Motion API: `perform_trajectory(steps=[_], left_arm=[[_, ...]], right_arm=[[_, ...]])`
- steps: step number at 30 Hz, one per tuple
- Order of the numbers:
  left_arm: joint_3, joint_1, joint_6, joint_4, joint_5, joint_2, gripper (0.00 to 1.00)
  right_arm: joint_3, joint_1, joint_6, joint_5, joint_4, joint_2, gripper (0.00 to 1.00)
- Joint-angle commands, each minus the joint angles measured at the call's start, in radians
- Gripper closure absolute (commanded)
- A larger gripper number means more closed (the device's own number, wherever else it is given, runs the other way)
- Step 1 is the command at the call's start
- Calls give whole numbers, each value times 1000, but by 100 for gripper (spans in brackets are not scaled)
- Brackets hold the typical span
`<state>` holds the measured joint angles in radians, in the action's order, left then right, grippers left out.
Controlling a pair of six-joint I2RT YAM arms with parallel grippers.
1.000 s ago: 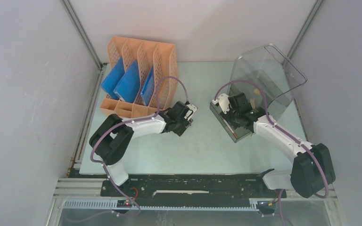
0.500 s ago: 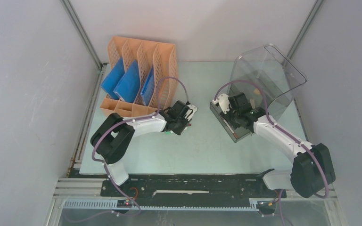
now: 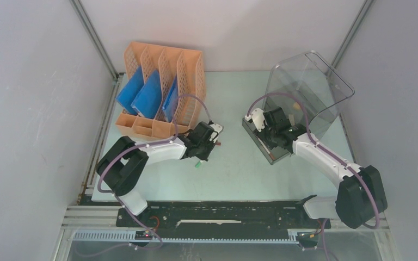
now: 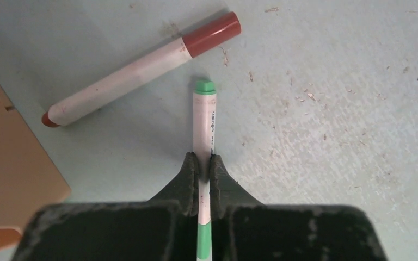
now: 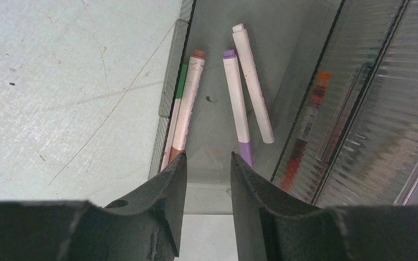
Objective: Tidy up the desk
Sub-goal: Pick up the stationery from the center of the board.
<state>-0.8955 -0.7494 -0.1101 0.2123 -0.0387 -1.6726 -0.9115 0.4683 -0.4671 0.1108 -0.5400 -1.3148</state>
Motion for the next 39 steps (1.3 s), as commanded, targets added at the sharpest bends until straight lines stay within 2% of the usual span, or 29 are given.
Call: perform_trajectory(steps=[1, 9, 15, 21, 27, 33, 39], left_arm=[[53, -22, -82, 5, 23, 52, 100], [190, -41, -197, -189, 16, 265, 100], [386, -41, -313, -513, 31, 463, 100], [572, -41, -451, -844, 22, 589, 100], [635, -65, -553, -1072, -31, 605, 100], [644, -145, -559, -1274, -112, 543, 100], [639, -179, -575, -1462, -144, 453, 100]], right_arm=[[-4, 13, -3, -19, 5, 38, 57], [-4, 35, -11, -113, -13, 81, 57], [-10, 78, -16, -235, -44, 133, 56], [-52, 97, -2, -413, -122, 155, 53], [-80, 106, 14, -606, -164, 198, 53], [-85, 107, 33, -631, -161, 214, 51], [-93, 100, 73, -723, -153, 234, 47]])
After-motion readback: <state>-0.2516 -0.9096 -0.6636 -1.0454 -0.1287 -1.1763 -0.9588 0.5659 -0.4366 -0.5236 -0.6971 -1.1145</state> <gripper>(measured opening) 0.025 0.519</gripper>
